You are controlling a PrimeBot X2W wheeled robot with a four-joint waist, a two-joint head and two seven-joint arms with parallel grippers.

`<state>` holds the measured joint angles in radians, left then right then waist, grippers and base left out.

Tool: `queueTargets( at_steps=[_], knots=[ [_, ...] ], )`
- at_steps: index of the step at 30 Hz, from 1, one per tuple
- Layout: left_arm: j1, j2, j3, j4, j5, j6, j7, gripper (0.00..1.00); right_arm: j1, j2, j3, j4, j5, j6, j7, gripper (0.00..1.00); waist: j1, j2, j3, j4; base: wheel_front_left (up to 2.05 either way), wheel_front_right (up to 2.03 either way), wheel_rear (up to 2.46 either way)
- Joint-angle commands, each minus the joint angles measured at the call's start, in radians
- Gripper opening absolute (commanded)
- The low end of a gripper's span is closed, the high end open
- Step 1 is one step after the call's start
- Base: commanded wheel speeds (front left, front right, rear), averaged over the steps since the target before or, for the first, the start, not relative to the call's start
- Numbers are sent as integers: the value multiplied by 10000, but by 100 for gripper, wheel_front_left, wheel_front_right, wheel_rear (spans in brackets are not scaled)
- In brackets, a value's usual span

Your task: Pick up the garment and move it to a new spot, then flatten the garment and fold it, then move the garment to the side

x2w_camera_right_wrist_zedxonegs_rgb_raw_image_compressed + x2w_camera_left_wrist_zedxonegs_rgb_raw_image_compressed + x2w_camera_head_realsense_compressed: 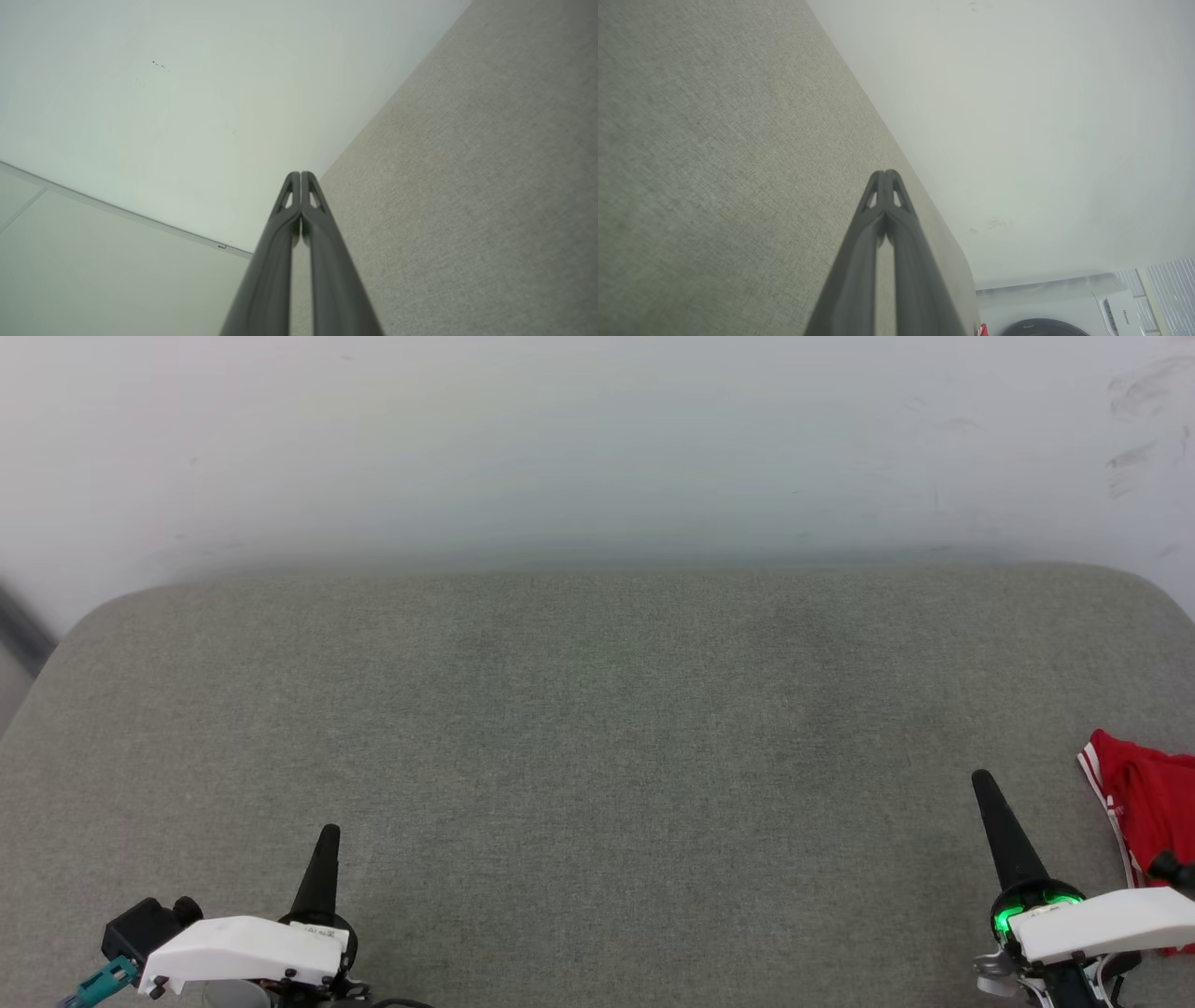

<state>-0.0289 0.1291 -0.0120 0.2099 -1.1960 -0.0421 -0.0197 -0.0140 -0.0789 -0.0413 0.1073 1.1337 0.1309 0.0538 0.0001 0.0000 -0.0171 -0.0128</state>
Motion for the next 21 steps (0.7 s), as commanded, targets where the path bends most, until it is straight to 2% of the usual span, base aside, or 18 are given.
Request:
queueTargets(
  at_steps=[1,21],
  knots=[
    [-280,-16,126,-39,-278,-91,90,0,-245,-60,-35,32,358,0,23,0,-1,0,7,4,0,0,0],
    [-518,-341,619,139,-2005,-464,621,0,-571,-35,-170,619,2453,-1,147,0,-1,0,81,51,0,0,0]
  ],
)
